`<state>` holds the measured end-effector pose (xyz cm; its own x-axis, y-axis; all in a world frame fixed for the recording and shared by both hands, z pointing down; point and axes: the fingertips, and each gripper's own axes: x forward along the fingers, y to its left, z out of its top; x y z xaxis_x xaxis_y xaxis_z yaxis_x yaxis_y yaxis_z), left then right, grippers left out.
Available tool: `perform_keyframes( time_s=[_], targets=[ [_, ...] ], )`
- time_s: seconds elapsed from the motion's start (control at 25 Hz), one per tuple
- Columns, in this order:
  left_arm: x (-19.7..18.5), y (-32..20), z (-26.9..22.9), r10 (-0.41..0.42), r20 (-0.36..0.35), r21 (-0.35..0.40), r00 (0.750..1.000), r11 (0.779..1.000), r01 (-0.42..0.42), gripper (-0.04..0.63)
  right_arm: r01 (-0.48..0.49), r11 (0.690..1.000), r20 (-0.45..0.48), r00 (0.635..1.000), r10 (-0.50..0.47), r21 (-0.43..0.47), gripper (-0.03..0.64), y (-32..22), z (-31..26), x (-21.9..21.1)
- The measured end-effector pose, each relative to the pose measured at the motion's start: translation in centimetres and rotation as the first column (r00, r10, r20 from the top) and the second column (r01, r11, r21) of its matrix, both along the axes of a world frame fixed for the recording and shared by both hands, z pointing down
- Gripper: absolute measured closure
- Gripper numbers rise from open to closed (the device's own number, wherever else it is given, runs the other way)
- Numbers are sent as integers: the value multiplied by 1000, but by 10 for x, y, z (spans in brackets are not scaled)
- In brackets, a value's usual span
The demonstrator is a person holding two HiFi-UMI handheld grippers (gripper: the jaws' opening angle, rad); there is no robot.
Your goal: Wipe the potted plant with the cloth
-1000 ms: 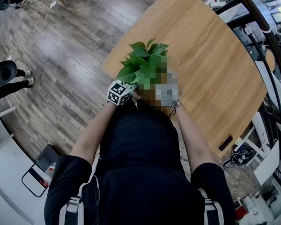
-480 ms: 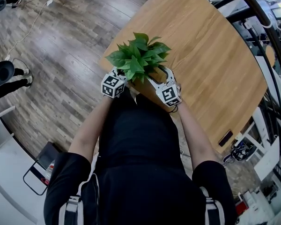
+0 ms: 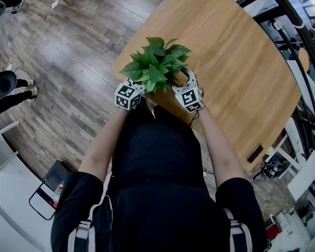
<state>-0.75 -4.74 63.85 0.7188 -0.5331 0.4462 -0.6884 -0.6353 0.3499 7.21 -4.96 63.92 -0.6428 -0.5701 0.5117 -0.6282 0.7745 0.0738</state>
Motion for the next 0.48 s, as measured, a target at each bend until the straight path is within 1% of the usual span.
perform_keyframes(
  time_s=[0.12,0.2,0.32,0.48],
  targets=[
    [7,3,-2,20,9,2,1000,1000,-20,437,-31,999,4,1000,31,-5,360,-2,1,2],
    [12,9,-2,37,-5,-6,999,999,-37,437,-43,999,-2,999,43,-2,359,-3,0,2],
    [19,20,-2,62,-16,-9,998,998,-62,437,-48,999,-6,999,48,1,359,-3,1,2],
    [20,22,-4,65,-18,-4,998,998,-65,437,-45,999,-15,999,45,4,360,-3,0,4]
  ],
)
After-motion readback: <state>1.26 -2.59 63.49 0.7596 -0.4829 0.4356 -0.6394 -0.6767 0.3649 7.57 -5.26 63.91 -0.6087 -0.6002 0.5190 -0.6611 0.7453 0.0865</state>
